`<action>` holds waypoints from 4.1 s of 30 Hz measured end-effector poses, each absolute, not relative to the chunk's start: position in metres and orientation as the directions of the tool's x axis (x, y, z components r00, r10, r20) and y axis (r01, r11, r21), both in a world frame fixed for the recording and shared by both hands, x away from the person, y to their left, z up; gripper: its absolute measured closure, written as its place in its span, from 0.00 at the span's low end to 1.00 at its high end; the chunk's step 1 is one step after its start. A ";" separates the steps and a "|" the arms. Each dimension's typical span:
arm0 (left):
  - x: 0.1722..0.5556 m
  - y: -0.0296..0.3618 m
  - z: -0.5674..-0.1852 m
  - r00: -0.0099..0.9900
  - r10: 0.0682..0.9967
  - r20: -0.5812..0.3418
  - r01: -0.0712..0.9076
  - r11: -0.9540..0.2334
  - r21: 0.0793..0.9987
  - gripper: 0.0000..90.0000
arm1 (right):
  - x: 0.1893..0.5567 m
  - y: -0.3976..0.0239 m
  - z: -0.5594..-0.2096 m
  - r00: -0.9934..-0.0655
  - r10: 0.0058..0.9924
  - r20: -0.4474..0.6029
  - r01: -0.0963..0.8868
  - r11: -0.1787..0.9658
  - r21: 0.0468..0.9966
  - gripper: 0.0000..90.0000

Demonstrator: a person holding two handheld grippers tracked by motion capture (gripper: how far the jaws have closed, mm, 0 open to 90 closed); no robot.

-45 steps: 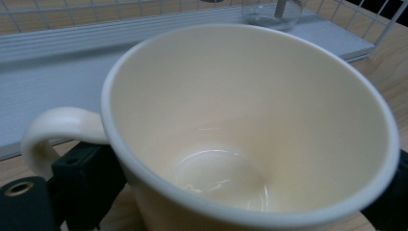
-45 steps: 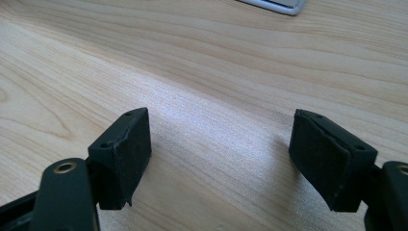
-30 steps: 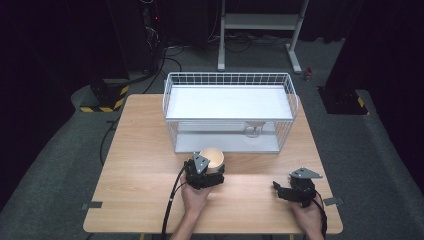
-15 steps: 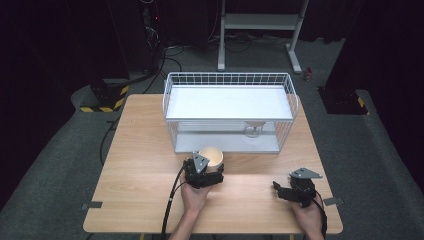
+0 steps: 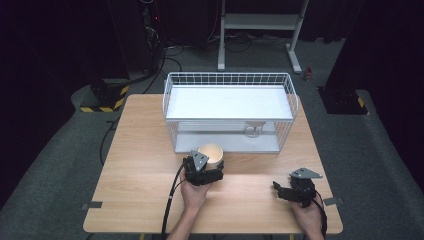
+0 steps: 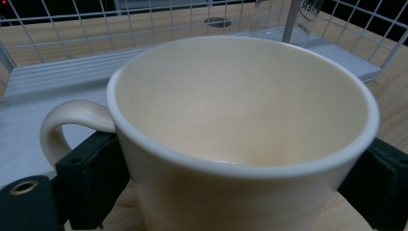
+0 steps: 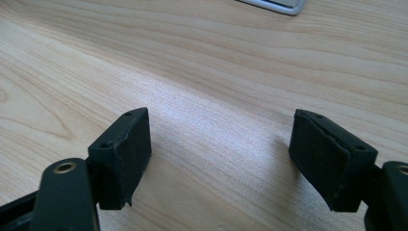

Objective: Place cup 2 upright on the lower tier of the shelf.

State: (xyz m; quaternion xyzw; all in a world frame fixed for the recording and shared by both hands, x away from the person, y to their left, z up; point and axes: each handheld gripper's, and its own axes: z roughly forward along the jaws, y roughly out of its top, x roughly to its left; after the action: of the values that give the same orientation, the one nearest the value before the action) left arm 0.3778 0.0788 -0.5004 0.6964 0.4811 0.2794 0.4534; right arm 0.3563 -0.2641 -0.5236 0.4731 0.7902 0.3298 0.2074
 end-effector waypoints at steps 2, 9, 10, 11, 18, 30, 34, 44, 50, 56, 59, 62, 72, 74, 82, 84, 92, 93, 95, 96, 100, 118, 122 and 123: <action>0.380 0.079 -0.499 0.381 0.924 -0.040 0.420 -0.135 0.897 0.09 | 0.356 -0.264 -0.524 -0.466 0.884 -0.016 0.611 0.335 0.717 0.25; 0.391 0.077 -0.492 0.389 0.921 -0.027 0.425 -0.153 0.892 0.09 | 0.356 -0.264 -0.524 -0.467 0.884 -0.016 0.611 0.335 0.718 0.25; 0.393 0.076 -0.492 0.390 0.920 -0.027 0.424 -0.154 0.892 0.09 | 0.356 -0.264 -0.524 -0.466 0.884 -0.016 0.611 0.335 0.717 0.25; 0.395 0.076 -0.491 0.392 0.920 -0.020 0.424 -0.162 0.891 0.09 | 0.356 -0.264 -0.524 -0.466 0.884 -0.016 0.611 0.335 0.717 0.25; 0.407 0.075 -0.488 0.389 0.921 -0.017 0.431 -0.165 0.887 0.09 | 0.356 -0.264 -0.524 -0.466 0.884 -0.016 0.611 0.335 0.717 0.25; 0.429 0.078 -0.486 0.363 0.930 -0.053 0.432 -0.117 0.894 0.09 | 0.356 -0.264 -0.524 -0.466 0.884 -0.016 0.611 0.335 0.718 0.25; 0.434 0.080 -0.489 0.345 0.936 -0.072 0.433 -0.091 0.897 0.09 | 0.356 -0.264 -0.524 -0.467 0.884 -0.016 0.611 0.335 0.717 0.25; 0.444 0.072 -0.490 0.356 0.934 -0.019 0.433 -0.148 0.889 0.09 | 0.356 -0.264 -0.524 -0.467 0.884 -0.016 0.611 0.335 0.717 0.25; 0.446 0.074 -0.493 0.360 0.933 -0.023 0.451 -0.153 0.879 0.09 | 0.356 -0.264 -0.524 -0.467 0.884 -0.016 0.610 0.336 0.717 0.25; 0.445 0.074 -0.491 0.364 0.931 -0.016 0.458 -0.163 0.874 0.09 | 0.356 -0.264 -0.524 -0.467 0.884 -0.016 0.610 0.336 0.717 0.25; 0.444 0.074 -0.490 0.369 0.929 -0.008 0.459 -0.175 0.871 0.09 | 0.356 -0.264 -0.524 -0.468 0.884 -0.016 0.610 0.336 0.717 0.25; 0.442 0.074 -0.490 0.374 0.927 -0.009 0.463 -0.179 0.868 0.09 | 0.356 -0.264 -0.524 -0.469 0.883 -0.016 0.610 0.337 0.717 0.25; 0.438 0.074 -0.487 0.389 0.921 0.019 0.470 -0.216 0.856 0.09 | 0.356 -0.264 -0.524 -0.471 0.882 -0.018 0.608 0.339 0.718 0.25; 0.438 0.074 -0.487 0.389 0.921 0.022 0.471 -0.220 0.854 0.09 | 0.356 -0.264 -0.524 -0.471 0.882 -0.018 0.608 0.339 0.718 0.25; 0.442 0.077 -0.489 0.384 0.923 -0.001 0.466 -0.193 0.864 0.10 | 0.356 -0.264 -0.524 -0.471 0.882 -0.018 0.608 0.339 0.718 0.25; 0.445 0.077 -0.489 0.378 0.926 -0.007 0.466 -0.183 0.866 0.10 | 0.356 -0.264 -0.524 -0.471 0.882 -0.018 0.608 0.339 0.718 0.25; 0.456 0.078 -0.488 0.369 0.930 0.001 0.476 -0.190 0.859 0.10 | 0.356 -0.264 -0.524 -0.471 0.882 -0.017 0.609 0.339 0.718 0.25; 0.457 0.077 -0.489 0.364 0.931 -0.004 0.475 -0.182 0.861 0.10 | 0.356 -0.264 -0.524 -0.471 0.882 -0.018 0.608 0.339 0.718 0.25; 0.457 0.077 -0.489 0.362 0.932 -0.004 0.476 -0.182 0.860 0.10 | 0.356 -0.264 -0.524 -0.471 0.882 -0.017 0.608 0.339 0.718 0.25; 0.456 0.078 -0.488 0.361 0.932 -0.002 0.479 -0.184 0.858 0.10 | 0.356 -0.264 -0.524 -0.471 0.882 -0.018 0.608 0.339 0.718 0.25; 0.453 0.077 -0.485 0.361 0.933 0.011 0.489 -0.199 0.849 0.10 | 0.356 -0.264 -0.524 -0.471 0.882 -0.018 0.608 0.339 0.718 0.25; 0.452 0.079 -0.486 0.374 0.927 0.032 0.500 -0.230 0.835 0.09 | 0.356 -0.264 -0.524 -0.471 0.882 -0.018 0.608 0.339 0.718 0.25; 0.456 0.078 -0.488 0.360 0.932 0.036 0.493 -0.223 0.841 0.09 | 0.356 -0.264 -0.524 -0.471 0.882 -0.018 0.608 0.339 0.718 0.25; 0.457 0.078 -0.488 0.354 0.934 0.039 0.489 -0.221 0.844 0.09 | 0.356 -0.264 -0.524 -0.471 0.882 -0.018 0.608 0.339 0.718 0.25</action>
State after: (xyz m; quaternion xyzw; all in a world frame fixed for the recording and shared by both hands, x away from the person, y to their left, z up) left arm 0.4569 0.0775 -0.4882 0.7262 0.4899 0.2880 0.3868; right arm 0.3560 -0.2640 -0.5236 0.4707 0.7915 0.3300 0.2074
